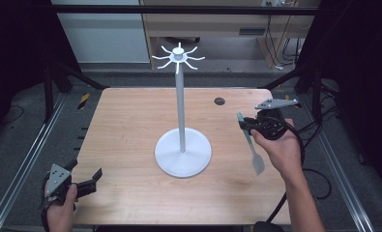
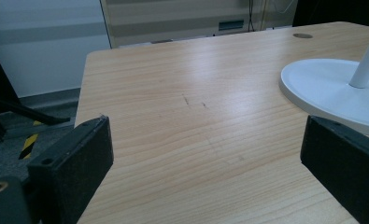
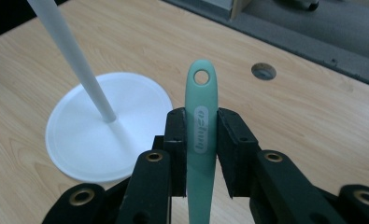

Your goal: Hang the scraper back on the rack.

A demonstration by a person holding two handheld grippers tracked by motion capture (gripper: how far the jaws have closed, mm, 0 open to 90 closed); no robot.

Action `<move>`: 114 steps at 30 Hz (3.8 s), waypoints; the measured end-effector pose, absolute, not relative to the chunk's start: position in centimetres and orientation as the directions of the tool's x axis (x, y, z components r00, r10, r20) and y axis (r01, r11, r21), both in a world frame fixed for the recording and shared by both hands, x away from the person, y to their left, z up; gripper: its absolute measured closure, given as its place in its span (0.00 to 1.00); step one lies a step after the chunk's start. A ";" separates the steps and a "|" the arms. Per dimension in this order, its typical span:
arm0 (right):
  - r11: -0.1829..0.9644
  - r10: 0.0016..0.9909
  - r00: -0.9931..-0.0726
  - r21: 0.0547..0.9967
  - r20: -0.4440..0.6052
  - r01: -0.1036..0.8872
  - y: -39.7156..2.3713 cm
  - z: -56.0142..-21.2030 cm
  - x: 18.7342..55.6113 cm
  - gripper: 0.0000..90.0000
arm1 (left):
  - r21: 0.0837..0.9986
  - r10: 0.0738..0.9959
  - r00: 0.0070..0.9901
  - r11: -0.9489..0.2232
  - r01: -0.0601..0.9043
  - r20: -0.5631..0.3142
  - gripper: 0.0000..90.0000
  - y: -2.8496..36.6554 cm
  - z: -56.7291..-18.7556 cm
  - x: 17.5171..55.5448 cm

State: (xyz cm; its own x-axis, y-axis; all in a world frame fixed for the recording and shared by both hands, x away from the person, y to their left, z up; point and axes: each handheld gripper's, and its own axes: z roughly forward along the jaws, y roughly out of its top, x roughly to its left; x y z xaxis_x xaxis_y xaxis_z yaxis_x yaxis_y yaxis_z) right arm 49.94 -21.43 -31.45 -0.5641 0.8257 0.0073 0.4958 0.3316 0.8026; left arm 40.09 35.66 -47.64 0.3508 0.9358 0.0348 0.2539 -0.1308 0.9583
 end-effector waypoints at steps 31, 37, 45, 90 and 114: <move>0.204 0.831 -0.556 0.909 0.035 0.363 -18.7 -29.4 48.8 0.83 | 0.949 0.915 0.400 -0.170 0.267 0.052 0.03 34.7 -47.8 40.3; 0.199 0.832 -0.554 0.915 0.032 0.351 -18.7 -28.9 48.6 0.83 | 0.947 0.914 0.401 -0.179 0.267 0.060 0.03 34.7 -47.7 40.3; 0.206 0.832 -0.554 0.918 0.017 0.338 -18.7 -28.1 48.4 0.83 | 0.943 0.916 0.392 -0.200 0.265 0.084 0.03 34.7 -47.7 40.5; 0.148 0.816 -0.577 0.978 -0.036 0.148 -15.3 -22.7 45.3 0.83 | 0.922 0.896 0.427 -0.264 0.284 0.125 0.03 33.4 -48.2 41.0; 0.148 0.790 -0.611 0.984 -0.057 0.099 -13.5 -20.2 44.8 0.83 | 0.919 0.893 0.431 -0.272 0.286 0.130 0.03 33.2 -48.2 41.0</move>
